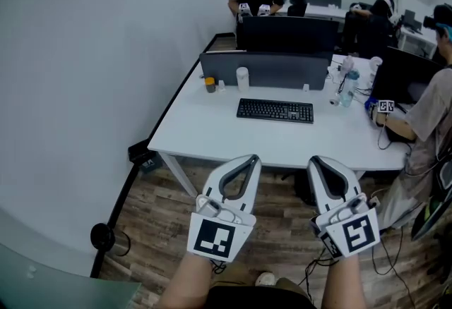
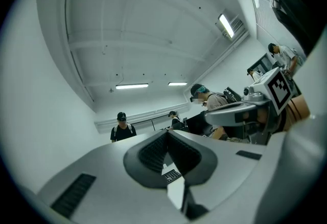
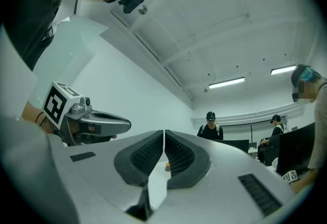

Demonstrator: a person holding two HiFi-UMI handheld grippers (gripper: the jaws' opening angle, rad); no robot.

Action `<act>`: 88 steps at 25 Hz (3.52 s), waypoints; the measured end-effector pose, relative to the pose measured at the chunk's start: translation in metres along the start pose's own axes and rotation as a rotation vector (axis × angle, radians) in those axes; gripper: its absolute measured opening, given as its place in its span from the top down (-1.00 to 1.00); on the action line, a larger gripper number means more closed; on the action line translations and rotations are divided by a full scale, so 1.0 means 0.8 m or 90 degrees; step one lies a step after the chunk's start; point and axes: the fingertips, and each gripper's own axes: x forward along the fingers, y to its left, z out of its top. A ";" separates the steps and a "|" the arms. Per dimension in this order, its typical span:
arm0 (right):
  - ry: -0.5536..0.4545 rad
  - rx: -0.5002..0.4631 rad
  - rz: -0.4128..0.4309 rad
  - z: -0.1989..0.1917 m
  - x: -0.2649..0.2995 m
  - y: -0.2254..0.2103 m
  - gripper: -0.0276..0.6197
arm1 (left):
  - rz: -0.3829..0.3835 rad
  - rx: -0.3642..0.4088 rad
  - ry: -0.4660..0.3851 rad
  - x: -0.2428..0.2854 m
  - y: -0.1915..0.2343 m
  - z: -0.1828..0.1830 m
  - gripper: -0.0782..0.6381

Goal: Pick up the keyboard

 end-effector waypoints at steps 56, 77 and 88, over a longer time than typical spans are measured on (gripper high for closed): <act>0.047 -0.030 -0.098 -0.159 0.367 -0.230 0.81 | -0.083 0.038 0.007 0.361 0.235 -0.199 0.76; 0.085 -0.058 -0.125 -0.208 0.464 -0.257 0.81 | -0.115 0.028 -0.025 0.442 0.310 -0.259 0.76; 0.089 -0.065 -0.114 -0.216 0.475 -0.277 0.80 | -0.122 0.012 -0.028 0.456 0.308 -0.265 0.76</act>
